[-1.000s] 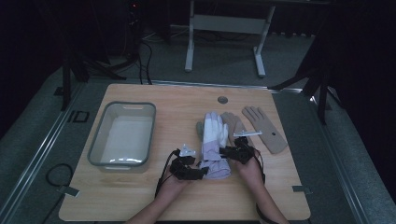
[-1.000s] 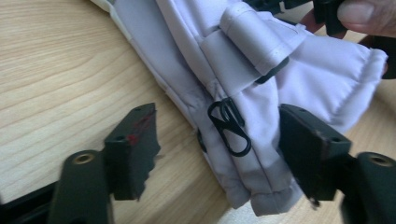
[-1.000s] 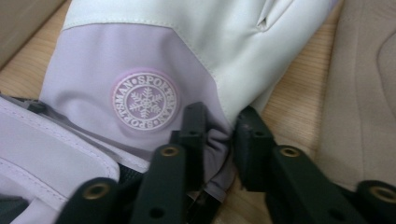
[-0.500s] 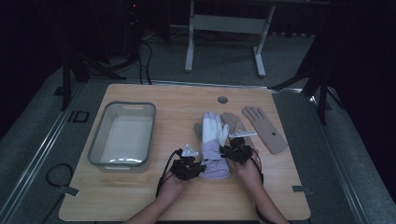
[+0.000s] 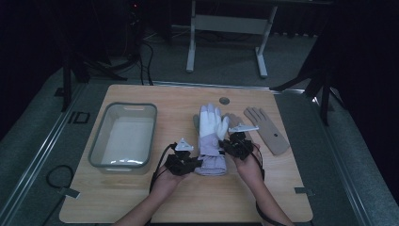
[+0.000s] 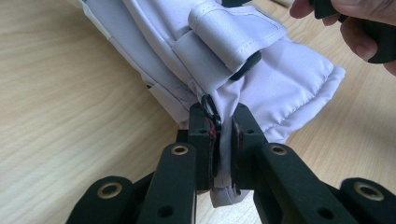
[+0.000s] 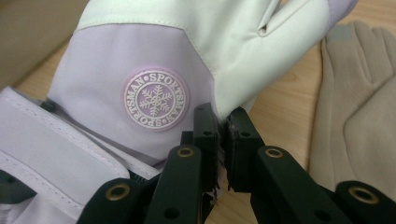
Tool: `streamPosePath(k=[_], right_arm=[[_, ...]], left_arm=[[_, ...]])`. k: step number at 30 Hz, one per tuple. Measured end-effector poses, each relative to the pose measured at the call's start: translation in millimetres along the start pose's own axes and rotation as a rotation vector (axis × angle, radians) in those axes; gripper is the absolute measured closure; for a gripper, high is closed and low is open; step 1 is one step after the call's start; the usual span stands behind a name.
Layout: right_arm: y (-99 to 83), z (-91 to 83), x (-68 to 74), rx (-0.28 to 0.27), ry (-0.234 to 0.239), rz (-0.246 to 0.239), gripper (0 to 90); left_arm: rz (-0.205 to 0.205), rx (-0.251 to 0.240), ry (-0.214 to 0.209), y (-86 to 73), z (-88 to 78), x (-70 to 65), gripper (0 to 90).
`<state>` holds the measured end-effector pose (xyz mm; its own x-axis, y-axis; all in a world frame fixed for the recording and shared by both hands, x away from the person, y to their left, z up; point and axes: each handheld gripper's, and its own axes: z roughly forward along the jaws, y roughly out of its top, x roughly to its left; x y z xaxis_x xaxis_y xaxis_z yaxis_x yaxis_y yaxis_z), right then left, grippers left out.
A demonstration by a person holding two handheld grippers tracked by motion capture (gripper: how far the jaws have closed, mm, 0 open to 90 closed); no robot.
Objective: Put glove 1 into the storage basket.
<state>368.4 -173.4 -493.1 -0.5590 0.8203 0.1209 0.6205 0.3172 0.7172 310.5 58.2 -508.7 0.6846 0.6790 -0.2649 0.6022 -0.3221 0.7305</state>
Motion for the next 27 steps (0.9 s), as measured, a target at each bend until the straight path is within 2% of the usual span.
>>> streamPosePath(k=[10, 17, 21, 23, 27], right_arm=[[24.4, -6.6, 20.6, -0.022, 0.006, -0.029, 84.2], [42.1, -11.7, 34.6, -0.046, 0.017, -0.053, 84.2], [50.5, -11.1, 42.4, -0.052, 0.025, -0.062, 84.2], [54.5, -10.4, 46.4, -0.056, 0.031, -0.067, 84.2], [63.0, -7.0, 56.1, -0.057, 0.041, -0.082, 84.2]], left_arm=[[0.030, -0.006, 0.000, 9.5, -29.6, 11.1, 81.9], [0.037, -0.024, 0.003, 15.6, -51.4, 19.4, 81.8], [0.041, -0.028, -0.004, 16.6, -61.8, 27.2, 81.7], [0.029, -0.033, -0.016, 16.0, -66.9, 32.9, 81.7], [0.036, -0.035, -0.002, 15.8, -79.5, 38.8, 81.7]])
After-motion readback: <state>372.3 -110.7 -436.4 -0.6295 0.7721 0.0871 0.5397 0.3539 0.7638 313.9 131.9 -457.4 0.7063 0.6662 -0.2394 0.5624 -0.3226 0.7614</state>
